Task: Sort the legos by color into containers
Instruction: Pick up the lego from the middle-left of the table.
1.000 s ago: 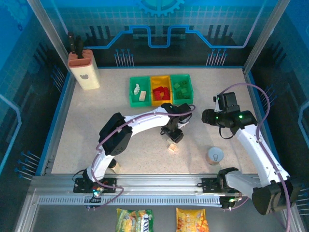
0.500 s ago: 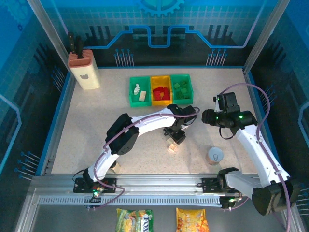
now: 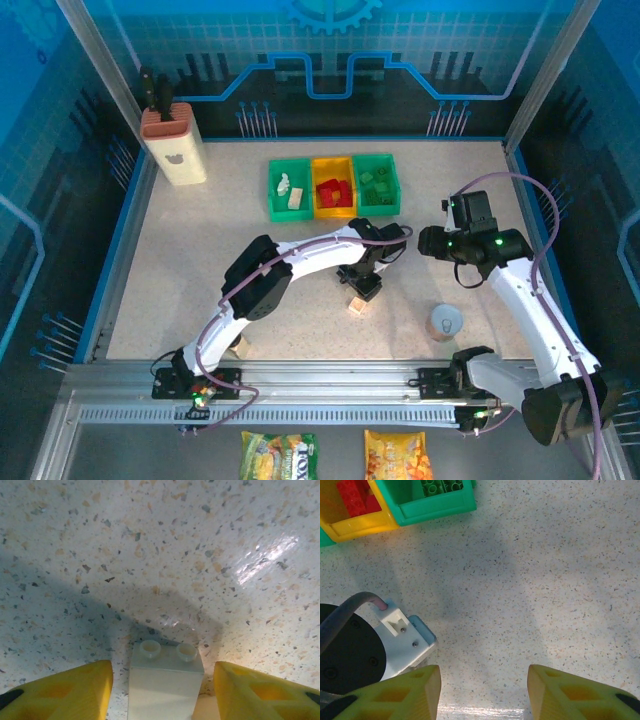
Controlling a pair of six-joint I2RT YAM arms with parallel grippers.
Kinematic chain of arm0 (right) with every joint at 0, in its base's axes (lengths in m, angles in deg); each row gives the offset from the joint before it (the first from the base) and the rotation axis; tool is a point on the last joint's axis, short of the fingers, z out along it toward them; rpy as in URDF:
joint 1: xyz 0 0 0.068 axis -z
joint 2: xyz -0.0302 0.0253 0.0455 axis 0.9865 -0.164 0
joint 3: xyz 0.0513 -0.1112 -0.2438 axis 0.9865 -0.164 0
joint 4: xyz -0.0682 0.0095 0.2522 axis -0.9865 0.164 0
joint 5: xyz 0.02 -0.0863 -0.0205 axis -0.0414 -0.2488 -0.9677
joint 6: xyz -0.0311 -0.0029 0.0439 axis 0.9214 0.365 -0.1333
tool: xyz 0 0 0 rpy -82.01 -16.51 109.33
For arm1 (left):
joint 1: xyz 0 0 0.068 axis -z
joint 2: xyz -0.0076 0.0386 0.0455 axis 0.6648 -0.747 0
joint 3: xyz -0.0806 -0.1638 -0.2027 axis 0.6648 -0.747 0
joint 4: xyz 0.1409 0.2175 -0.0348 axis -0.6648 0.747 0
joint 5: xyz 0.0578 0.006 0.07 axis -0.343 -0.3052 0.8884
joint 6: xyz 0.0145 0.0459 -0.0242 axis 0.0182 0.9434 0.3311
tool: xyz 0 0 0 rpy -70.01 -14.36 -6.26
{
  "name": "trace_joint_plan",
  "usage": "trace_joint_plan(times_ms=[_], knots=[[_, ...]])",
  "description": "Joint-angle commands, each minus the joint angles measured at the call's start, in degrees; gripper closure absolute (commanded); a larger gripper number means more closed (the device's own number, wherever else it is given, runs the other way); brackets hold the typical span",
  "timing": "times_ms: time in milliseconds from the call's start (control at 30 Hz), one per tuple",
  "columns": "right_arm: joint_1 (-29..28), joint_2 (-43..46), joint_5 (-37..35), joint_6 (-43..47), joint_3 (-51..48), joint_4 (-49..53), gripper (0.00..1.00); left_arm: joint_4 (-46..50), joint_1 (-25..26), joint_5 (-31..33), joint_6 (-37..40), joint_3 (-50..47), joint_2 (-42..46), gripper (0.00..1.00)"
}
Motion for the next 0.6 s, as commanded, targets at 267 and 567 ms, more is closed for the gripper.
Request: trace_joint_plan(times_ms=[267,567], knots=[[1.00,0.96,-0.12,0.48,-0.97,1.18,0.50,2.35,0.52,0.52,0.06,2.31,-1.94,0.49],[1.05,1.58,-0.25,0.47,-1.15,1.35,0.50,2.31,0.53,0.69,0.32,2.40,-2.27,0.53]])
